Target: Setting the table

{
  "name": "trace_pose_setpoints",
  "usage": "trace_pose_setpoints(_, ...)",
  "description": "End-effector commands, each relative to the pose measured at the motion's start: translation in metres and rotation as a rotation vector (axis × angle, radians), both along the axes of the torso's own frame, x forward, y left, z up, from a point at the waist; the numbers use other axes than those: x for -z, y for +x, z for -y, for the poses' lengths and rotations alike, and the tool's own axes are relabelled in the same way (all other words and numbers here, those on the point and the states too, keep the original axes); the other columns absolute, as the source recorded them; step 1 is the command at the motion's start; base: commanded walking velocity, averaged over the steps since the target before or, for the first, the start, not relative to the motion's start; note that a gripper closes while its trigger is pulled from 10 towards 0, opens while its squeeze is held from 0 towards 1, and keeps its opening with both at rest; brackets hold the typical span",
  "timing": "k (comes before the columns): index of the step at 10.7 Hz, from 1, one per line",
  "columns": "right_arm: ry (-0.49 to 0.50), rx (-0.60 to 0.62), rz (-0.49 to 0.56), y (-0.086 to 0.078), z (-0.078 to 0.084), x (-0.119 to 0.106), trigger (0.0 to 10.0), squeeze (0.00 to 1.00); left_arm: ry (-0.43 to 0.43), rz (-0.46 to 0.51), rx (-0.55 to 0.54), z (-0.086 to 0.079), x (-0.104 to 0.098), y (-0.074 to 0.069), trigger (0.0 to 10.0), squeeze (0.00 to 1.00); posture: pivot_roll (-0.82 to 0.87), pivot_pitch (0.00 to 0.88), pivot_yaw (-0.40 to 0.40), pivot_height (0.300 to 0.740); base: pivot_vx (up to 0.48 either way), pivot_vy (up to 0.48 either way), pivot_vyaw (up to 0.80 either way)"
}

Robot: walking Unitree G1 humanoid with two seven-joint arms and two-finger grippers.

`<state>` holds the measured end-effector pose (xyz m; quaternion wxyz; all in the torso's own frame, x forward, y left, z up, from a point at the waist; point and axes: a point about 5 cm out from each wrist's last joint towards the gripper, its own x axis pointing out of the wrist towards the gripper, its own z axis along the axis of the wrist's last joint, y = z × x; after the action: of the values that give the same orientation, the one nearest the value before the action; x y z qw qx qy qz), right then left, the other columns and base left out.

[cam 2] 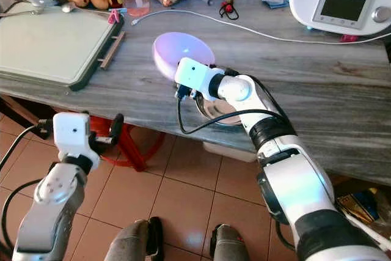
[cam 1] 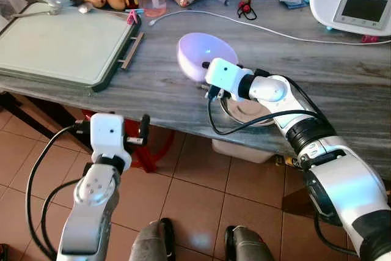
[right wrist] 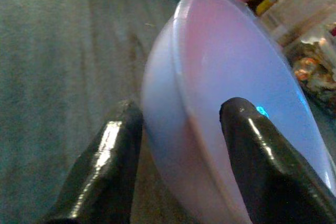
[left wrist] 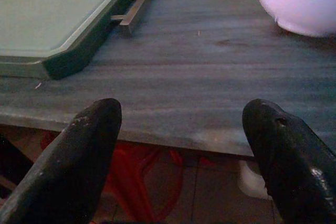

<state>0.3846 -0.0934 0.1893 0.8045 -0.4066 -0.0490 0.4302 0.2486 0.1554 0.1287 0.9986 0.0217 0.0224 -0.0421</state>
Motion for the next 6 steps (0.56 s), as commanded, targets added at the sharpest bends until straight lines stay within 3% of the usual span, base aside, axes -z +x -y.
trace_pose_setpoints(1, -0.04, -0.05, 0.001, 0.0, -0.004, -0.009, 10.0, 1.0, 0.005, -0.017, -0.009, -0.002, 0.005, 0.0, 10.0, 0.0, 0.01, 0.177, 0.049, 0.74, 0.0, 0.0, 0.0)
trace_pose_setpoints(2, -0.074, -0.066, -0.022, -0.002, 0.0, -0.007, 10.0, 1.0, -0.002, -0.029, -0.012, -0.001, 0.008, 0.001, 10.0, 0.0, 0.0, 0.17, 0.043, 0.74, 0.0, 0.0, 0.0)
trace_pose_setpoints(4, -0.051, -0.074, -0.023, -0.004, 0.007, -0.014, 10.0, 1.0, -0.009, -0.033, -0.009, 0.001, 0.01, 0.002, 10.0, 0.0, -0.01, 0.154, 0.041, 0.74, 0.0, 0.0, 0.0)
trace_pose_setpoints(6, 0.022, -0.056, -0.01, -0.006, 0.014, -0.024, 10.0, 1.0, -0.019, -0.031, -0.013, 0.0, 0.011, 0.004, 10.0, 0.0, -0.03, 0.148, 0.042, 0.74, 0.0, 0.0, 0.0)
